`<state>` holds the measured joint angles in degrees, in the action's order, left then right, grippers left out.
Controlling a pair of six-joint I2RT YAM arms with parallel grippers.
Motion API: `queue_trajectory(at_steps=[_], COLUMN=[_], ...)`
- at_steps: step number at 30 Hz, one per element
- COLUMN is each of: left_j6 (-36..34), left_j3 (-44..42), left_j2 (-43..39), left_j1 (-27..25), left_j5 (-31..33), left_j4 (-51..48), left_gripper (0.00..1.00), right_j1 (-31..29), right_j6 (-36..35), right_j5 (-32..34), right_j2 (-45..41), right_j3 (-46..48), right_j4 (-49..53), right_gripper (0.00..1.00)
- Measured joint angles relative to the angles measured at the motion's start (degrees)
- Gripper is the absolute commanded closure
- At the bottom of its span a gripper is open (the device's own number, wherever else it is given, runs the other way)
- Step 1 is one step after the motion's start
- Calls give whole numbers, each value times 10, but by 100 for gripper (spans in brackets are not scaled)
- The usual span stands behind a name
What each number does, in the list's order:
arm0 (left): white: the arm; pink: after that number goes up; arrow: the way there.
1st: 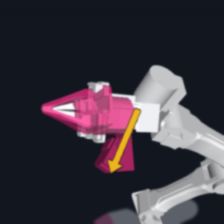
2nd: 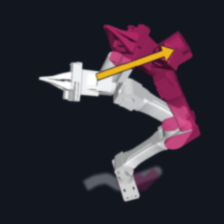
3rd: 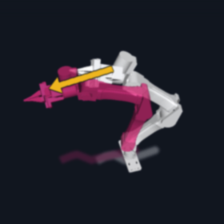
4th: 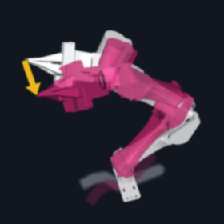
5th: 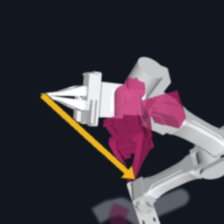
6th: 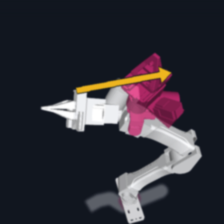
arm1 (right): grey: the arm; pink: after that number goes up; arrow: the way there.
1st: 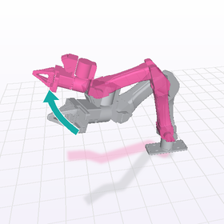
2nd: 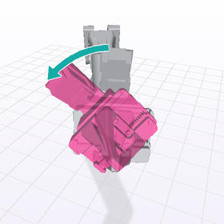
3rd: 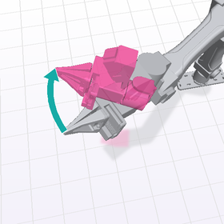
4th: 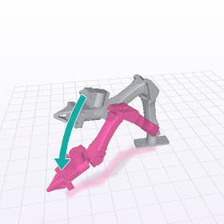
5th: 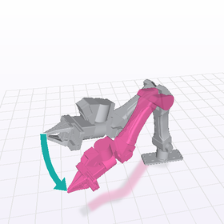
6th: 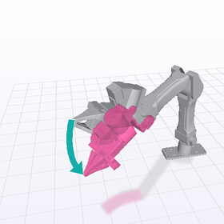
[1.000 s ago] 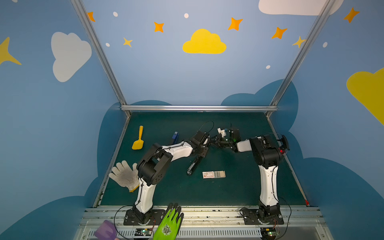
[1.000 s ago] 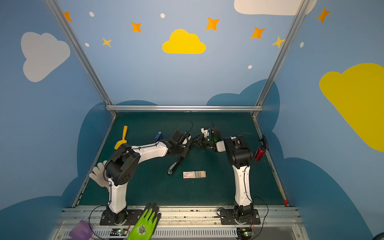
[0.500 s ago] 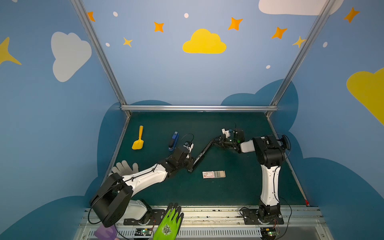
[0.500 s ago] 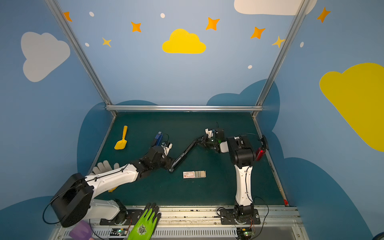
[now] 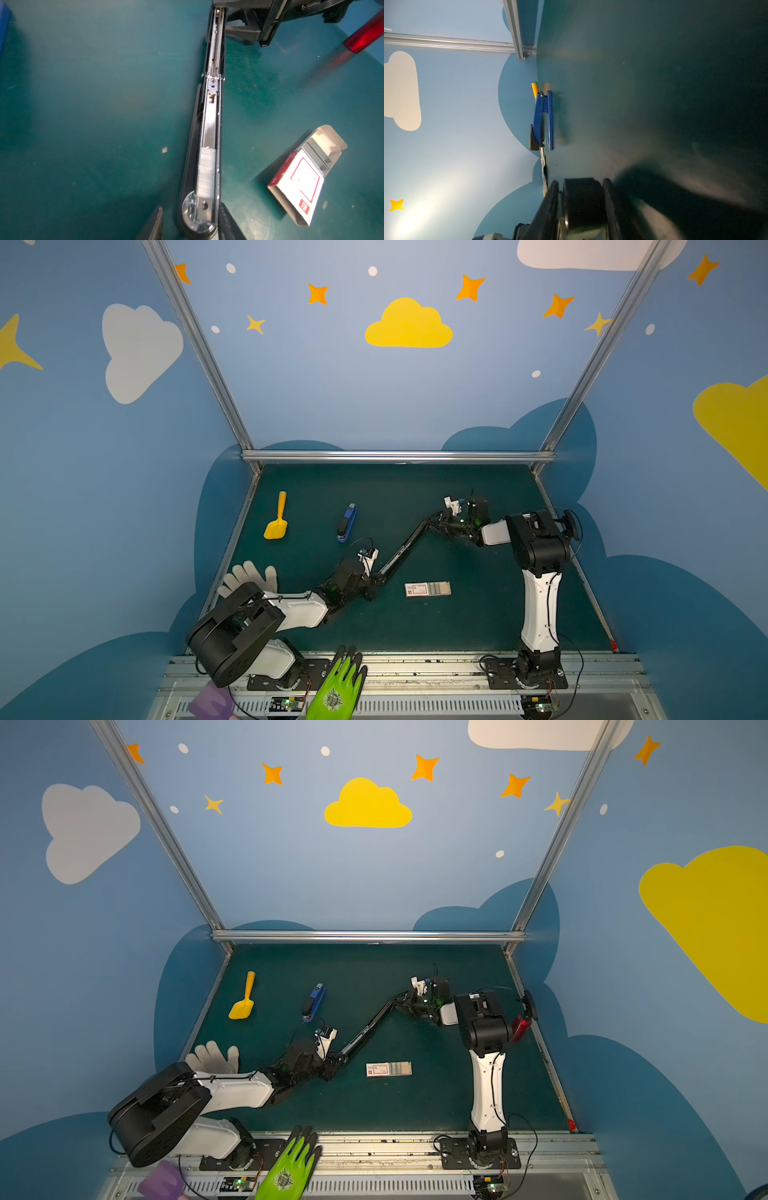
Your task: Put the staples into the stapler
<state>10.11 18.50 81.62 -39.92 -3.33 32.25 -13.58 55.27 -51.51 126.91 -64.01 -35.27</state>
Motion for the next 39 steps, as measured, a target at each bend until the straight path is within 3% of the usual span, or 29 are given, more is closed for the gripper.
queue_trajectory(at_steps=[11, 17, 28, 39], left_j6=[-19, -26, -28, -33], left_j3=[11, 20, 38, 45], left_j2=[27, 34, 33, 35], left_j1=[-1, -1, -3, -6], left_j5=[-22, -28, -21, -22], left_j4=[38, 38, -19, -38], left_gripper=[73, 64, 63, 72], right_j1=[0, 0, 4, 15], right_j6=[0, 0, 7, 22], right_j5=[0, 0, 0, 1], right_j2=[0, 0, 0, 0], right_j3=[0, 0, 7, 23], right_j4=[0, 0, -10, -42], right_gripper=[87, 88, 88, 88])
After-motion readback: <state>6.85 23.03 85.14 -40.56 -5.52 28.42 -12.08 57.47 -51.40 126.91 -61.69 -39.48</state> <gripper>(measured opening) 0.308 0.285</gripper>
